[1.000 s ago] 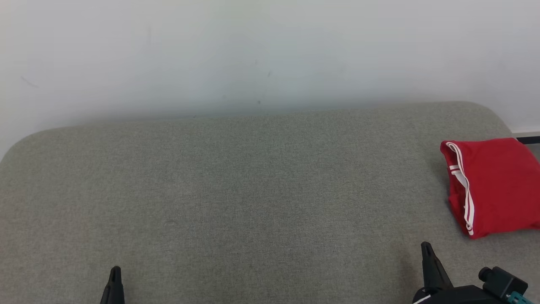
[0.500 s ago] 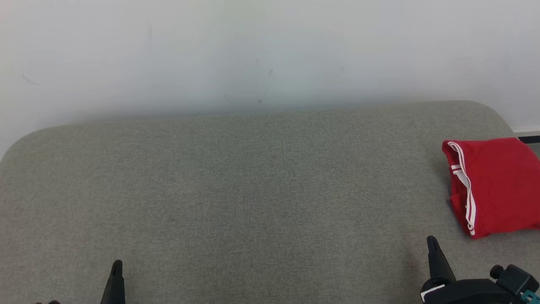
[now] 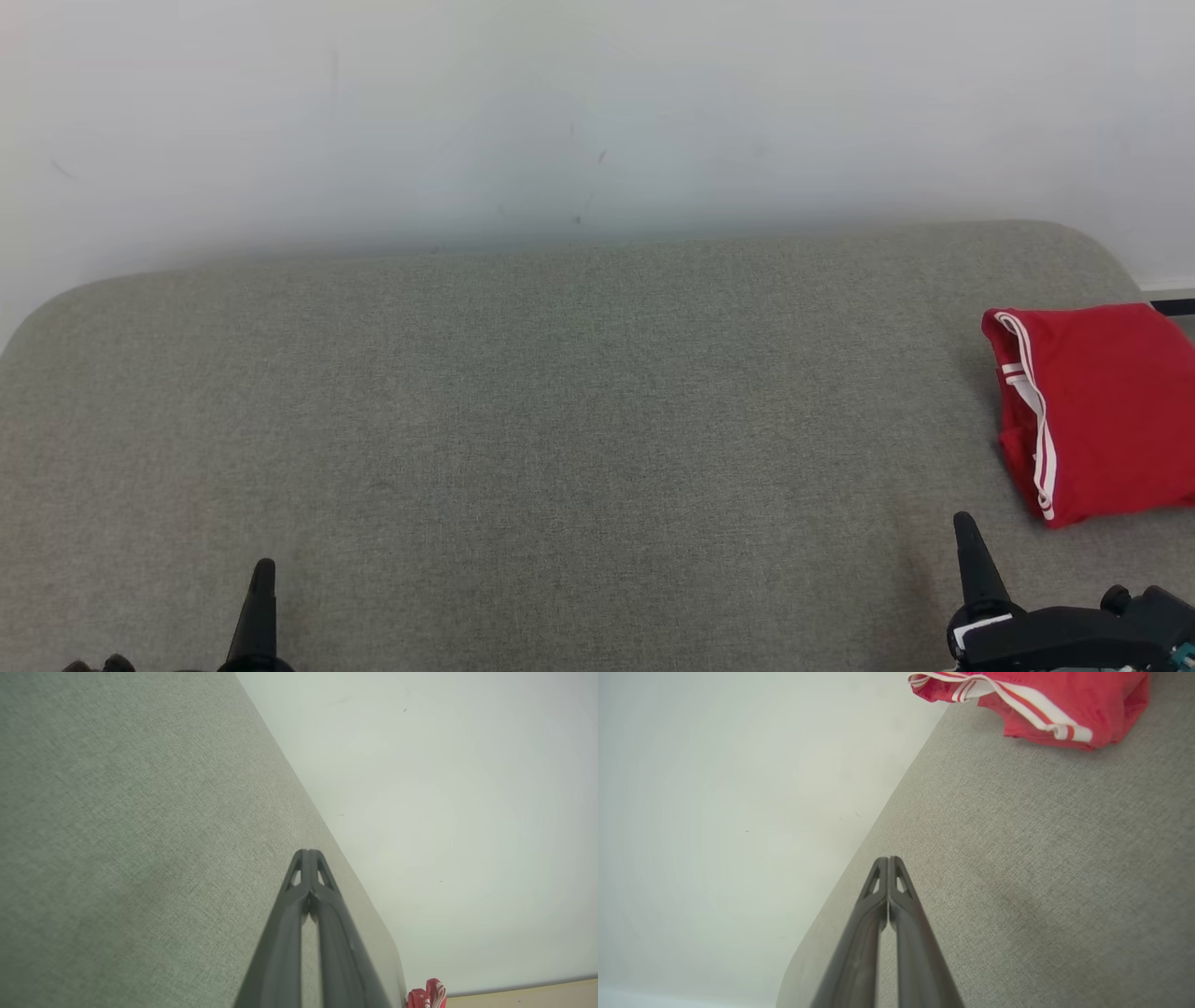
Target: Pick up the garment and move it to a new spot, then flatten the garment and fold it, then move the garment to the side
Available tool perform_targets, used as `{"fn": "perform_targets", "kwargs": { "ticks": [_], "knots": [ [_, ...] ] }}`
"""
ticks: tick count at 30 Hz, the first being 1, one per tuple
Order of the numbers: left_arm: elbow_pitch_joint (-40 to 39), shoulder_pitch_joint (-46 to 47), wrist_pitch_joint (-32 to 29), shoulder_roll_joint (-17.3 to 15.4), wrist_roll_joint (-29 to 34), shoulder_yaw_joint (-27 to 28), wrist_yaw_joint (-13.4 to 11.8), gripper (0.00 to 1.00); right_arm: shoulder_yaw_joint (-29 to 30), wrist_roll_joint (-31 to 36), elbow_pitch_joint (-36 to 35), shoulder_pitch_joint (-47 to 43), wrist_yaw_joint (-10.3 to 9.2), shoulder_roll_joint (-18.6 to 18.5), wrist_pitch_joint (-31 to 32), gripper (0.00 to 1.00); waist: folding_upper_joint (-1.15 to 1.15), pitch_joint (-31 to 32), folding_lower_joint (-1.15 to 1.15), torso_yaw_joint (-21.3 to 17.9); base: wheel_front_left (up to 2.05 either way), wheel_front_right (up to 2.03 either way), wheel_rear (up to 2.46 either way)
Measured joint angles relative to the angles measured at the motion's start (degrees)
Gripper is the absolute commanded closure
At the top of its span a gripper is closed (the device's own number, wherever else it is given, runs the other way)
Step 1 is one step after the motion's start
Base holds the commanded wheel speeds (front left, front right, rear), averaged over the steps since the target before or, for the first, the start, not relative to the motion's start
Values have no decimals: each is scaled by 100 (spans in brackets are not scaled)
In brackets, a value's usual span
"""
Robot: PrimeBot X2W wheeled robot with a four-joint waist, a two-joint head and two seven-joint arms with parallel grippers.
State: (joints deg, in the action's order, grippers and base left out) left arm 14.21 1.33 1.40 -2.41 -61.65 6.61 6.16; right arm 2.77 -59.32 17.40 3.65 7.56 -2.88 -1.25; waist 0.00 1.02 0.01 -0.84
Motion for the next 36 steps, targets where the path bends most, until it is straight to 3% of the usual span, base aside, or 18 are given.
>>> {"fn": "perform_targets", "kwargs": {
  "ticks": [36],
  "knots": [
    [-3,294,-492,-20,-1904,-5,85,100,229,-2036,-197,143,0,0,479,100,0,-67,-1,46,0,0,0]
  ]
}}
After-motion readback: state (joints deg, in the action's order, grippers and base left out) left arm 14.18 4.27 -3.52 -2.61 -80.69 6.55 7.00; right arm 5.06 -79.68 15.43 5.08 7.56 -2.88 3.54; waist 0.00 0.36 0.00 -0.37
